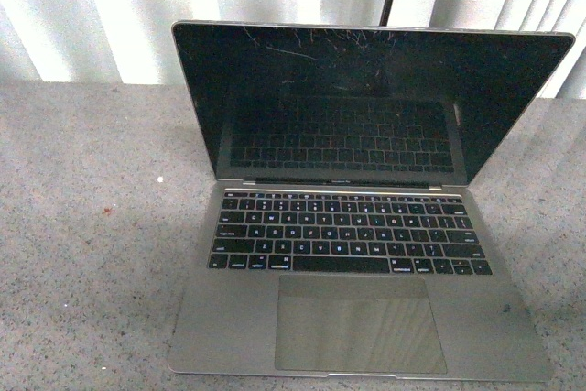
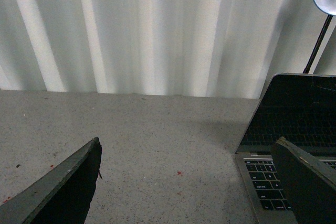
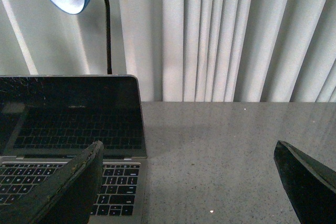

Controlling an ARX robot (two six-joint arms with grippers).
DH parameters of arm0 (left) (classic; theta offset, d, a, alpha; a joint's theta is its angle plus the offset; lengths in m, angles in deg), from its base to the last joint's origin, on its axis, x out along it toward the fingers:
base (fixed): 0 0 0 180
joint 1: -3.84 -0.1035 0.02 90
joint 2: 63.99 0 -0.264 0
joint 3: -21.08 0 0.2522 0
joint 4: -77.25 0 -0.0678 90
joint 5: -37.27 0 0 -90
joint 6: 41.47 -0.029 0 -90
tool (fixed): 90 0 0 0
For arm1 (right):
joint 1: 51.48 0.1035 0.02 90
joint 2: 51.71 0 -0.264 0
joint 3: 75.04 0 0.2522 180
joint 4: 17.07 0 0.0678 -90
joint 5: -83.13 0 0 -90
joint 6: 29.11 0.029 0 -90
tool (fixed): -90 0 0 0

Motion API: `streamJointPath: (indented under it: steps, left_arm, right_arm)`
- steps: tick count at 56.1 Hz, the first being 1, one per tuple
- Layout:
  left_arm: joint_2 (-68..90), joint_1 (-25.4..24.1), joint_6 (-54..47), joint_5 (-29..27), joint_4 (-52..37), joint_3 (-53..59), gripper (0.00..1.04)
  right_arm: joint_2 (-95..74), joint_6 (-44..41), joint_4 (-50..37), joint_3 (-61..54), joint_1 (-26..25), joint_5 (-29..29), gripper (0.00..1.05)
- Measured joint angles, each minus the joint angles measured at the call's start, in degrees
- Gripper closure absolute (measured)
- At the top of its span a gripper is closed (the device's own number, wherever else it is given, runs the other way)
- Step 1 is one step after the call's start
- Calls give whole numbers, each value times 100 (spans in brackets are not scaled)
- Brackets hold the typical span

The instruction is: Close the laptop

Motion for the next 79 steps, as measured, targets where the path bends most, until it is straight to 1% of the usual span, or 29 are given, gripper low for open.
streamJointPath:
  steps: [67, 68, 69, 70, 72, 73, 74, 75, 76, 78, 79]
  left_arm:
    - [0, 0, 0, 0, 0, 0, 7]
    - [35, 37, 66, -122, 37, -15, 7]
    - [142, 138, 199, -361, 164, -55, 7]
    - [295, 251, 385, -817, 201, -103, 7]
    - [651, 376, 629, -1241, 17, -170, 7]
    - [957, 396, 780, -1423, -199, -219, 7]
    - [1274, 424, 868, -1488, -455, -284, 7]
    - [1606, 444, 957, -1456, -732, -361, 7]
    - [1943, 468, 1019, -1399, -1025, -450, 7]
    - [2610, 564, 1014, -1244, -1655, -664, 7]
    - [2776, 595, 994, -1163, -1818, -723, 7]
  right_arm:
    - [0, 0, 0, 0, 0, 0, 7]
    - [0, 0, 0, 0, 0, 0, 7]
    - [0, 0, 0, 0, 0, 0, 7]
    - [0, -2, 0, 0, 0, -2, 7]
    - [-28, 17, 35, 9, -4, -13, 7]
    - [-122, 170, 236, 81, -9, -138, 7]
    - [-269, 291, 509, 208, 7, -240, 7]
    - [-660, 570, 732, 393, 57, -249, 7]
    - [-826, 608, 723, 452, 81, -240, 7]
    - [-1473, 750, 476, 660, 157, -306, 7]
    - [-1801, 748, 282, 763, 179, -363, 7]
